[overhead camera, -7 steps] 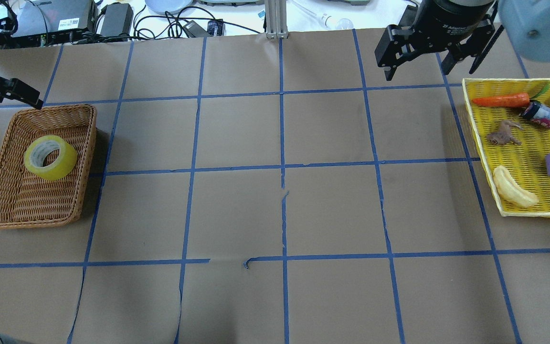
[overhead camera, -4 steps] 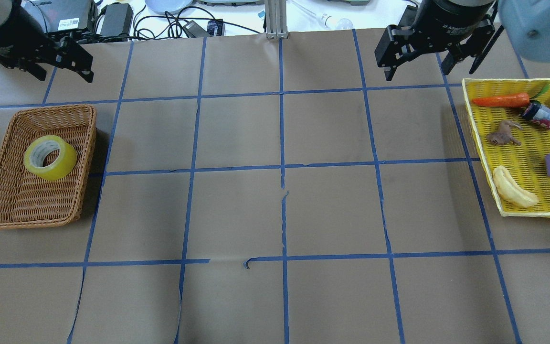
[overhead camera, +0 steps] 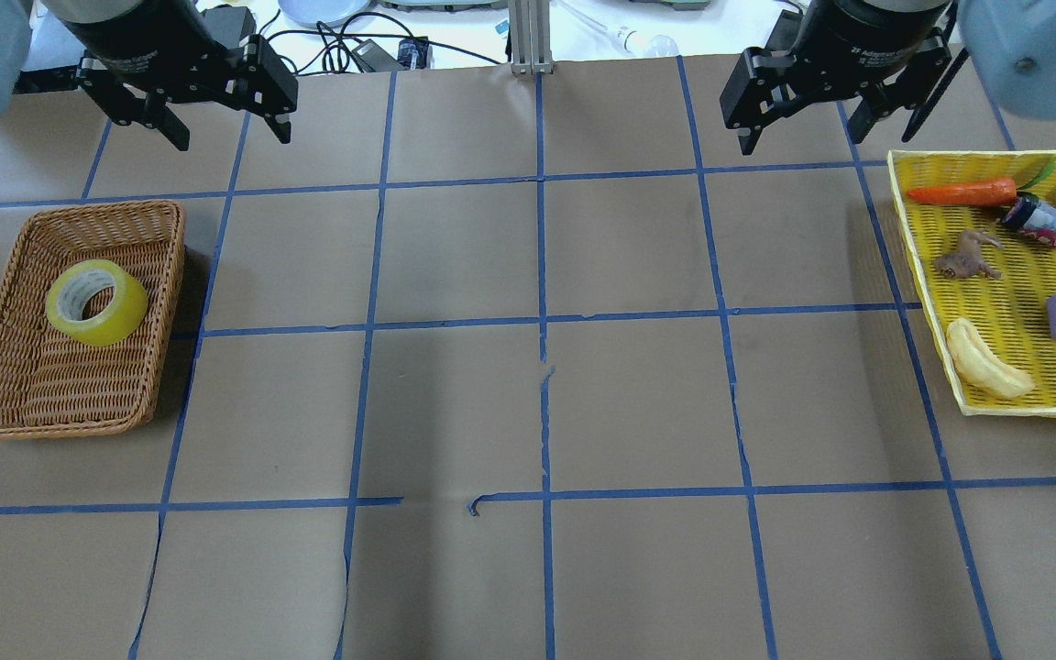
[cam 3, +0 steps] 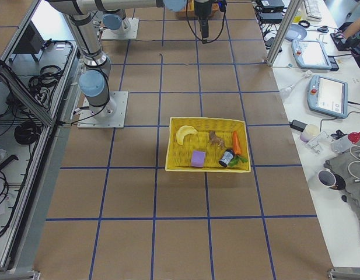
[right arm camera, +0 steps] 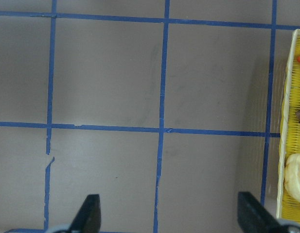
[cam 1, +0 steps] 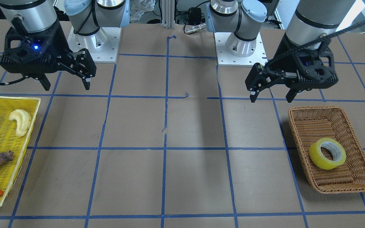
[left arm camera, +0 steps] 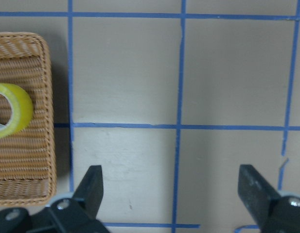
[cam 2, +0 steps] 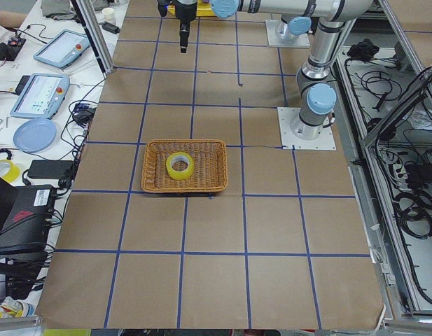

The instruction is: Transfer tape with both arms

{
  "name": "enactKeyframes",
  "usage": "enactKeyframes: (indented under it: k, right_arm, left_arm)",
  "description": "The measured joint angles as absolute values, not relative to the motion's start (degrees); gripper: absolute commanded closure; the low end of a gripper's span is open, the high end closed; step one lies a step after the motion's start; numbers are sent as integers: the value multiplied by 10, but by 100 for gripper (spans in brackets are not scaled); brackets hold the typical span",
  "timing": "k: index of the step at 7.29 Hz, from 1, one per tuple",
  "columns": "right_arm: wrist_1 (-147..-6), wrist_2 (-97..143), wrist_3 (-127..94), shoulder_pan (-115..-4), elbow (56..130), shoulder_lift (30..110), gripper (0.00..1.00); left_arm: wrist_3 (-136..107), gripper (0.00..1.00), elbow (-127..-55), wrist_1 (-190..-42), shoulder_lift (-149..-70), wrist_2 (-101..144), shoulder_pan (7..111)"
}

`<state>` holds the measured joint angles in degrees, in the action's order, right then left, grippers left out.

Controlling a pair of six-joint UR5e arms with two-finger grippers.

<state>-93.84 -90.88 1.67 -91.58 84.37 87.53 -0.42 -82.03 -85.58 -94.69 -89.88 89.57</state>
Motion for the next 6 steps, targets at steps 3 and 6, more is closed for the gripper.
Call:
enactKeyframes:
  k: [3, 6]
  right_arm:
    - [-938, -909, 17, -916, 844, 875, 0]
    - [-938, -909, 16, -916, 844, 876, 0]
  left_arm:
    - [-5, 0, -833, -856, -936, -900, 910]
    - [-6, 0, -838, -855, -932, -900, 911]
